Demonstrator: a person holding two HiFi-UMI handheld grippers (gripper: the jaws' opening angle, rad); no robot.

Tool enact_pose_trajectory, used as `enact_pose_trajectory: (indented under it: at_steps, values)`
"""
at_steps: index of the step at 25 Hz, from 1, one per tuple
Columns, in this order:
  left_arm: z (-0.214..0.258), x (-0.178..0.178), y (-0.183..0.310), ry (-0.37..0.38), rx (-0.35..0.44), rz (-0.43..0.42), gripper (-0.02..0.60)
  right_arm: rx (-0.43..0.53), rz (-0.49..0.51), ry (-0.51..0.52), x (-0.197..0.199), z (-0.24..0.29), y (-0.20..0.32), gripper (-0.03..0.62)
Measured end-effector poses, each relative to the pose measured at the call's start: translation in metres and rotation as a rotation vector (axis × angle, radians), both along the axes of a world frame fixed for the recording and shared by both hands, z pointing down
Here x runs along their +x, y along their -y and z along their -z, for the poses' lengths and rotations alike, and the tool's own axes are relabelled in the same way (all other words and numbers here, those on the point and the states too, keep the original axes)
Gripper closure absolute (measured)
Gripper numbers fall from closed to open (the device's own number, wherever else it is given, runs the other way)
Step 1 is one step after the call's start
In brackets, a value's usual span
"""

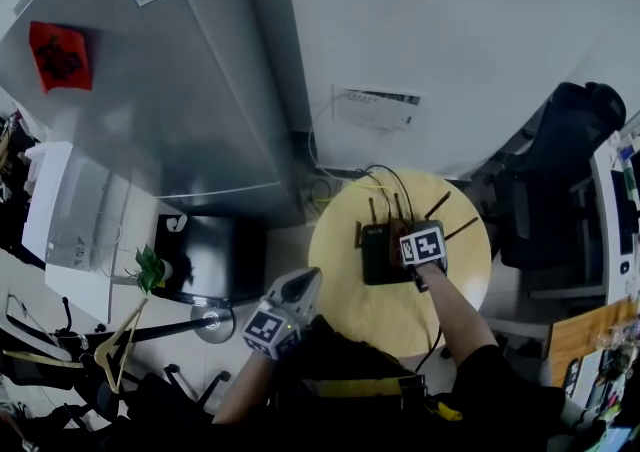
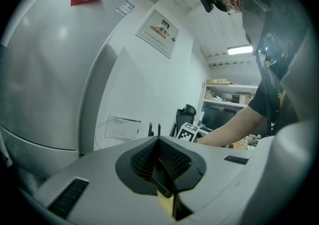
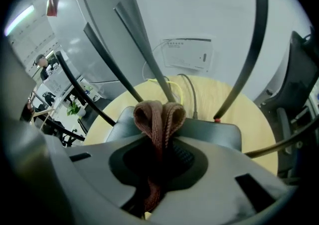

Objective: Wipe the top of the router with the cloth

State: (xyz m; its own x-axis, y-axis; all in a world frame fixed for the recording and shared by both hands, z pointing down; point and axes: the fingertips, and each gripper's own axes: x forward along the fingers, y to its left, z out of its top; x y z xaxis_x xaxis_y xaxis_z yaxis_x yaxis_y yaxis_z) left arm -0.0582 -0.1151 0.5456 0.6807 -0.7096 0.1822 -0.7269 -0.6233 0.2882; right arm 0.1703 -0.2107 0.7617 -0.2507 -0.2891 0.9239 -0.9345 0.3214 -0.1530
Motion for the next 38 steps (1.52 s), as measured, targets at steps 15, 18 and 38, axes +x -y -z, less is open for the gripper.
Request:
enact_pose_trajectory:
  at_steps: [15, 18, 38]
  values:
    - [-0.002, 0.016, 0.012, 0.002, -0.016, -0.068, 0.581, 0.066, -0.078, -0.15, 0.083, 0.0, -0.004, 0.53]
    - [-0.003, 0.018, 0.013, 0.01, -0.02, -0.081, 0.581, 0.072, -0.103, -0.161, 0.094, -0.002, -0.006, 0.53]
    - [0.003, 0.029, 0.016, -0.017, -0.003, -0.118, 0.581, 0.213, -0.071, -0.414, 0.135, 0.016, -0.023, 0.531]
